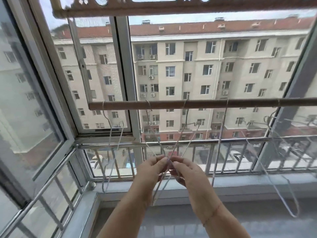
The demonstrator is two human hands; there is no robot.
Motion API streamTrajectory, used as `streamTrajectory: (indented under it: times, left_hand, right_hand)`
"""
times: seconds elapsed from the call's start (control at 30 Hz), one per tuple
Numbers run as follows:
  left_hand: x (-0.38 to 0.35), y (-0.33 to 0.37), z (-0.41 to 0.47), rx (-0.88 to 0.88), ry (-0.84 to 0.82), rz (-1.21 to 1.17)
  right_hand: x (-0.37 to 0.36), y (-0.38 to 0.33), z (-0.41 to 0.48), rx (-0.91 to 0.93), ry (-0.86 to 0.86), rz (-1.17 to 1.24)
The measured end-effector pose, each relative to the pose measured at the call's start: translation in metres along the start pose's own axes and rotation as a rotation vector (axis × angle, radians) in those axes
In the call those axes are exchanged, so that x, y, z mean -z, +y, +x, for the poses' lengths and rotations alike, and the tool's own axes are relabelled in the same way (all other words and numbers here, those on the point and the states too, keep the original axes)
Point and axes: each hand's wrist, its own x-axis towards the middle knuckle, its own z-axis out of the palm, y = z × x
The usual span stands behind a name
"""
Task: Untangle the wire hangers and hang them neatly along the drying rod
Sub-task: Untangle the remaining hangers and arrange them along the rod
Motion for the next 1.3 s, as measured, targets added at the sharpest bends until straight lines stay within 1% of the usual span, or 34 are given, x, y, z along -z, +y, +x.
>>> streamTrajectory:
  times: [0.07,0.17,0.3,0.37,0.5,0.6,0.67,0.77,0.83,0.87,0.93,0.97,1.0,1.03,1.07,1.13,1.2,1.23,1.3]
  left_hand:
    - [-0.002,-0.001,0.003,0.025,-0.013,-0.073]
    - [-0.005,0.0,0.004,0.021,-0.062,-0.075]
    - [-0.004,-0.001,0.008,0.015,-0.01,-0.118]
    - [-0.002,-0.002,0.008,0.02,0.001,-0.125]
    - [0.001,-0.004,0.005,0.009,-0.027,-0.111]
    - [0.002,-0.004,0.001,0.012,-0.029,-0.084]
    - [0.006,-0.004,-0.001,0.021,0.007,-0.076]
    - [0.015,-0.005,-0.005,-0.001,0.115,-0.063]
    - [0.02,-0.003,-0.011,-0.08,0.222,-0.022]
    - [0.021,-0.001,-0.015,-0.148,0.298,0.012]
    - [0.019,0.005,-0.027,-0.348,0.442,0.107]
    - [0.015,0.01,-0.034,-0.462,0.469,0.163]
    - [0.01,0.015,-0.041,-0.56,0.449,0.215]
    - [0.003,0.019,-0.046,-0.621,0.392,0.249]
    - [-0.005,0.022,-0.049,-0.632,0.309,0.263]
    - [-0.024,0.026,-0.048,-0.544,0.133,0.282]
    - [-0.04,0.026,-0.04,-0.401,0.024,0.283]
    - [-0.046,0.025,-0.035,-0.333,0.005,0.259]
    - [-0.054,0.027,-0.028,-0.232,0.019,0.203]
  right_hand:
    - [-0.001,-0.003,0.003,0.041,-0.007,0.005]
    - [-0.001,-0.006,0.007,0.092,0.024,0.01]
    - [0.006,-0.007,0.01,0.141,0.088,0.011]
    - [0.008,-0.007,0.012,0.141,0.097,0.0]
    - [-0.002,-0.007,0.015,0.085,0.036,-0.045]
    - [-0.009,-0.007,0.015,0.064,0.031,-0.056]
    - [-0.009,-0.006,0.013,0.078,0.038,-0.063]
    - [-0.002,-0.006,0.005,0.087,0.063,-0.03]
    - [0.005,-0.006,-0.002,0.078,0.058,0.009]
    - [0.008,-0.006,-0.006,0.072,0.05,0.015]
    - [0.013,-0.003,-0.014,0.06,0.041,0.01]
    - [0.015,0.0,-0.018,0.057,0.041,0.0]
    - [0.017,0.003,-0.022,0.055,0.043,-0.006]
    - [0.019,0.006,-0.025,0.056,0.049,0.0]
    - [0.021,0.009,-0.029,0.061,0.055,0.018]
    - [0.024,0.012,-0.033,0.087,0.069,0.064]
    - [0.027,0.012,-0.034,0.105,0.08,0.101]
    - [0.027,0.011,-0.034,0.109,0.079,0.112]
    - [0.028,0.007,-0.031,0.124,0.076,0.115]
